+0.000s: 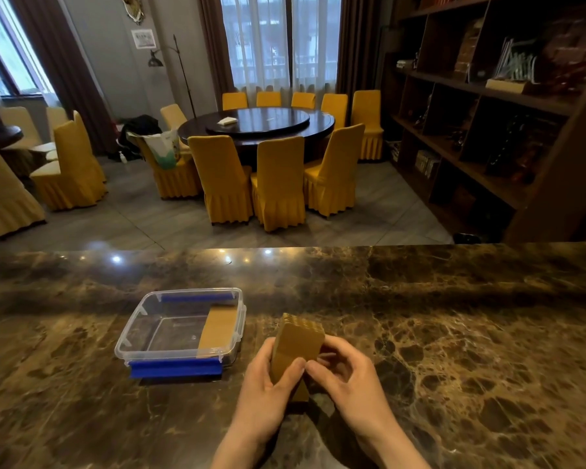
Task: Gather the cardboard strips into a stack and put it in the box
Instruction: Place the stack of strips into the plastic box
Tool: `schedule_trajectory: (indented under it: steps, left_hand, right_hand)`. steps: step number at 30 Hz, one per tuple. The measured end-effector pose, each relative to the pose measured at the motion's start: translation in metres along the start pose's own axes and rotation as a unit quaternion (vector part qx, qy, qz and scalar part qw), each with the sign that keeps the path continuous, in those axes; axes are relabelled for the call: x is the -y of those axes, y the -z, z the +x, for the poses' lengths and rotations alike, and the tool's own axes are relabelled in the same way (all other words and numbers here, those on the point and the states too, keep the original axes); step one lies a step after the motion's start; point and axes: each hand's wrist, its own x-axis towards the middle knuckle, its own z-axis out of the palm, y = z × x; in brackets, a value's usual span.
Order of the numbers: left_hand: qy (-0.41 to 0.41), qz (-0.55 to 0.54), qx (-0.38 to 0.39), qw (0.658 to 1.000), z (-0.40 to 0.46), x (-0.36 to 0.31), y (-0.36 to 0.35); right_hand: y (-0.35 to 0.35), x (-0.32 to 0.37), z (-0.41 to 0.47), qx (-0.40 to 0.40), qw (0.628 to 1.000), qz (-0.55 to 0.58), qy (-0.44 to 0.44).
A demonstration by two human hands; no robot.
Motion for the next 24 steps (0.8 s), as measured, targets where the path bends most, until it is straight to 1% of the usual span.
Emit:
schedule_trajectory:
  steps: [4, 9, 13, 16, 18, 21, 24]
  left_hand:
    - [0.018, -0.043, 0.009, 0.999, -0.001, 0.000, 0.013]
    - [0.015, -0.042, 0.009, 0.999, -0.001, -0.007, 0.031]
    - [0.006, -0.045, 0.001, 0.999, 0.003, -0.011, 0.046]
    - [0.007, -0.054, 0.001, 0.999, 0.005, -0.017, 0.061]
    - [0.001, -0.034, 0.006, 0.999, 0.007, -0.022, 0.075]
    - [-0.030, 0.007, 0.003, 1.000, 0.011, -0.030, 0.099]
    - [-0.066, 0.036, -0.042, 0.996, 0.016, -0.037, 0.130]
  right_hand:
    - [-0.007, 0.010, 0.002, 0.007, 1.000, -0.024, -0.001]
    - [-0.024, 0.019, 0.006, 0.004, 1.000, -0.024, 0.005]
    - [-0.040, 0.025, 0.011, -0.005, 1.000, 0.004, -0.001]
    - [-0.058, 0.031, 0.017, -0.012, 1.000, 0.003, 0.000]
    - [-0.072, 0.037, 0.021, -0.014, 1.000, 0.002, 0.008]
    - [-0.091, 0.046, 0.029, -0.017, 1.000, 0.002, 0.011]
    - [-0.115, 0.054, 0.038, -0.028, 1.000, 0.005, 0.004]
